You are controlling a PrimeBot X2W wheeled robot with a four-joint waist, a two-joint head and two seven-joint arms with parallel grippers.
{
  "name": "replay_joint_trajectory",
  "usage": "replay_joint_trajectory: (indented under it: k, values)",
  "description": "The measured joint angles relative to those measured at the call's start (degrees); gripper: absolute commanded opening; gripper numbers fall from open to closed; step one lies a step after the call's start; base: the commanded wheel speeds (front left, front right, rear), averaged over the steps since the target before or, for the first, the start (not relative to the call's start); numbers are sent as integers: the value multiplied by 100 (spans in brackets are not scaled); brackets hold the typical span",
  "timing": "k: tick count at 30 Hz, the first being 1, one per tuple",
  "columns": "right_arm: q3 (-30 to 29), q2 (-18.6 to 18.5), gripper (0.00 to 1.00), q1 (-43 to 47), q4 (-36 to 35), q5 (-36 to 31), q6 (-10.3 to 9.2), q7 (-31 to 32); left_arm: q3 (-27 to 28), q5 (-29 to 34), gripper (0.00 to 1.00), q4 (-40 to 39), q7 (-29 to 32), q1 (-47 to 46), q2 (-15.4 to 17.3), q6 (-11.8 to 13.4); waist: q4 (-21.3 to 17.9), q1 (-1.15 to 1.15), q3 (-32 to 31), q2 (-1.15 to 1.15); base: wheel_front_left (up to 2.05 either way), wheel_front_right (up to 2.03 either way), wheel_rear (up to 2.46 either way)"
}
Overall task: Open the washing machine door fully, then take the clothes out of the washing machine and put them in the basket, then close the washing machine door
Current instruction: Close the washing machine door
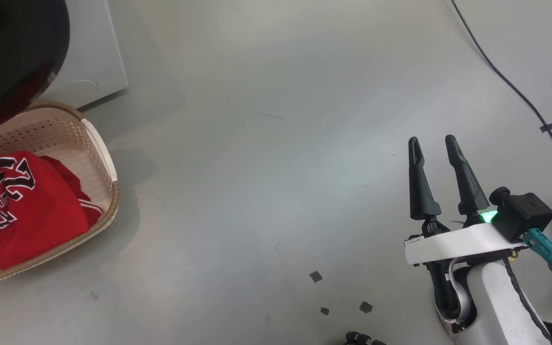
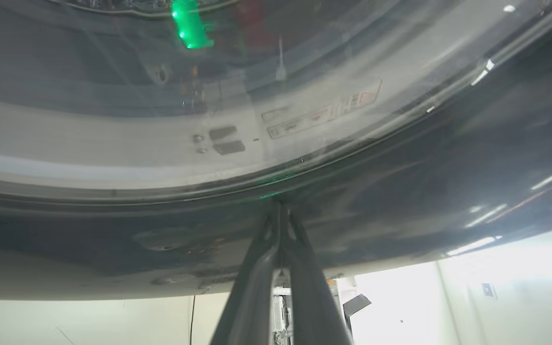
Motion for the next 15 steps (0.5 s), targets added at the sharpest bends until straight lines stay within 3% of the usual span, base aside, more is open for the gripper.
replay_joint_trajectory:
  k: [7,13,15]
  values:
    - [-104,1,100,1,16,-203,3,0,137,-309,0,-21,49,359,-297,-299,252,0,-99,0,0,0,0]
    - [-170,-1,100,10,58,-401,53,0,270,-536,0,-171,-9,1018,-665,-394,546,0,-238,0,0,0,0]
    - [-191,-3,100,18,70,-453,58,0,287,-541,35,-236,-62,1234,-798,-399,658,0,-292,0,0,0,0]
